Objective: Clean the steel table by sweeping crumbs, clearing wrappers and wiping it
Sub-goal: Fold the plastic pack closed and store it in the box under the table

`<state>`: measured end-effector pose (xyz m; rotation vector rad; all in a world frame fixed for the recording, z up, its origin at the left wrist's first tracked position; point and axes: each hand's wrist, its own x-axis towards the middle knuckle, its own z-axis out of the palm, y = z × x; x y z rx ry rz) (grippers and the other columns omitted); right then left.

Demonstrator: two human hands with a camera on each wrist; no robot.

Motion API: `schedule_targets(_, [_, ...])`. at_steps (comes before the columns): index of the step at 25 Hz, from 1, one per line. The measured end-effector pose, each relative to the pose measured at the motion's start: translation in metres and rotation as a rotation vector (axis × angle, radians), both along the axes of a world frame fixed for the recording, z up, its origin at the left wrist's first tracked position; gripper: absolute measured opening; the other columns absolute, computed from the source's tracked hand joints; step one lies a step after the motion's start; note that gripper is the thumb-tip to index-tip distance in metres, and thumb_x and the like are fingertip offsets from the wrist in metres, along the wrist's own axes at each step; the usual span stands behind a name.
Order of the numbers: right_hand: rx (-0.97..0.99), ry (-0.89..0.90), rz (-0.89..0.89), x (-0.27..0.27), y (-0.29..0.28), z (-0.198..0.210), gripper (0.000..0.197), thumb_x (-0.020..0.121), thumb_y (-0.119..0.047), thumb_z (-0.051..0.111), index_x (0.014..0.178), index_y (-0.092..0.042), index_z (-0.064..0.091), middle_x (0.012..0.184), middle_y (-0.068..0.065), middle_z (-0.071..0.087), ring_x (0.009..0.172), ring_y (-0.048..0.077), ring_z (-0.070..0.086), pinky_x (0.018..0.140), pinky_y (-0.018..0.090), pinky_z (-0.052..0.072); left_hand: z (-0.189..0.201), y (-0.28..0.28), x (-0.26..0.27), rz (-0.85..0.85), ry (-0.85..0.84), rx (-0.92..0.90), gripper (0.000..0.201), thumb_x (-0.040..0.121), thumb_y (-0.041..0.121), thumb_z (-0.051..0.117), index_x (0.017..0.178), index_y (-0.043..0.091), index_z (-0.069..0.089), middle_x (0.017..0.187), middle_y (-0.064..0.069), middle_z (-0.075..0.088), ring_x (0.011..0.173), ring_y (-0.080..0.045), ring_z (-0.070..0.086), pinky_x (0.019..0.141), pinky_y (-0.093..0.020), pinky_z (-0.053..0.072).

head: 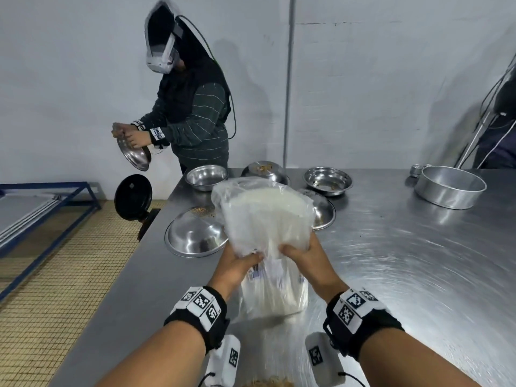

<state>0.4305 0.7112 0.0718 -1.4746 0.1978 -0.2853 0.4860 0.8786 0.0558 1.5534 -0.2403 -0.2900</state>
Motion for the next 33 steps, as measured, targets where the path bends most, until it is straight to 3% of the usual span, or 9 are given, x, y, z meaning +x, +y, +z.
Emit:
schedule_targets(3, [-0.01,0.017,-0.002,0.001,-0.006,-0.006,0.059,0.08,-0.005,0.074,0.13,-0.023,0.047,0.118,0.002,0.066,0.106,0.016,0.065,0.087,0.03,0.055,0.009,-0.003,-0.005,-0.031,-0.002,0.018,0.047,0.083,-0.001,0.07,0.118,0.025,0.052,0.105,0.006,0.07,0.088,0.003,0.068,0.072,-0.011,0.052])
schedule_targets(6, [0.007,-0.021,0.023,0.009,-0.013,0.005,0.067,0.076,-0.017,0.079,0.135,-0.019,0.047,0.123,0.002,0.066,0.111,0.017,0.064,0.097,0.039,0.051,0.032,-0.004,0.004,-0.023,-0.023,0.025,0.038,0.083,0.014,0.073,0.113,0.028,0.054,0.11,0.004,0.069,0.098,-0.003,0.065,0.098,-0.03,0.049])
schedule_targets(9, [0.026,-0.11,0.082,0.013,-0.017,0.025,0.066,0.08,-0.024,0.078,0.137,-0.02,0.045,0.125,0.0,0.065,0.115,0.016,0.063,0.094,0.034,0.052,0.051,-0.004,0.019,-0.021,-0.027,-0.005,0.065,0.067,0.053,0.078,0.124,0.031,0.056,0.119,0.006,0.068,0.114,-0.015,0.061,0.107,-0.043,0.04])
schedule_targets(13, [-0.061,-0.118,-0.015,0.015,-0.019,0.058,0.052,0.086,-0.042,0.067,0.132,-0.027,0.048,0.123,-0.015,0.059,0.113,0.003,0.056,0.093,0.026,0.045,0.083,-0.006,0.034,0.067,-0.042,-0.006,0.098,0.06,0.077,0.071,0.142,0.03,0.045,0.141,0.004,0.052,0.127,-0.021,0.052,0.11,-0.052,0.037])
schedule_targets(19, [-0.139,-0.166,-0.215,0.03,-0.025,0.078,0.006,0.097,-0.028,0.056,0.101,-0.029,0.06,0.099,-0.009,0.068,0.1,0.011,0.063,0.093,0.029,0.047,0.105,-0.014,0.043,0.202,-0.196,0.048,0.024,0.094,0.032,0.062,0.114,0.02,0.068,0.1,0.004,0.074,0.096,-0.012,0.069,0.096,-0.042,0.052])
schedule_targets(23, [-0.162,-0.191,-0.306,0.038,-0.027,0.081,0.007,0.097,-0.028,0.055,0.094,-0.027,0.061,0.09,0.003,0.073,0.091,0.017,0.069,0.087,0.032,0.052,0.112,-0.016,0.045,0.282,-0.274,0.114,0.02,0.096,0.033,0.057,0.108,0.022,0.07,0.098,0.004,0.072,0.091,-0.011,0.067,0.085,-0.035,0.054])
schedule_targets(26, [-0.176,-0.158,-0.275,0.04,-0.028,0.094,0.01,0.099,-0.026,0.053,0.09,-0.028,0.057,0.085,0.006,0.073,0.077,0.009,0.071,0.07,0.021,0.048,0.119,-0.013,0.049,0.272,-0.337,0.153,0.021,0.098,0.033,0.054,0.106,0.024,0.071,0.094,0.003,0.073,0.085,-0.008,0.066,0.069,-0.023,0.048])
schedule_targets(31, [-0.207,-0.024,-0.239,0.038,-0.031,0.084,0.007,0.094,-0.024,0.058,0.088,-0.021,0.059,0.086,0.001,0.067,0.084,0.018,0.064,0.077,0.033,0.05,0.109,-0.002,0.056,0.219,-0.127,0.279,0.014,0.092,0.031,0.065,0.1,0.021,0.071,0.099,0.0,0.071,0.094,-0.019,0.066,0.087,-0.036,0.053])
schedule_targets(33, [-0.257,0.113,-0.237,0.045,-0.036,0.083,0.013,0.089,-0.027,0.063,0.094,-0.015,0.062,0.082,0.002,0.065,0.081,0.021,0.062,0.073,0.033,0.05,0.107,0.003,0.066,0.213,0.0,0.387,0.032,0.084,0.035,0.073,0.103,0.009,0.072,0.096,-0.008,0.073,0.09,-0.024,0.069,0.082,-0.036,0.056])
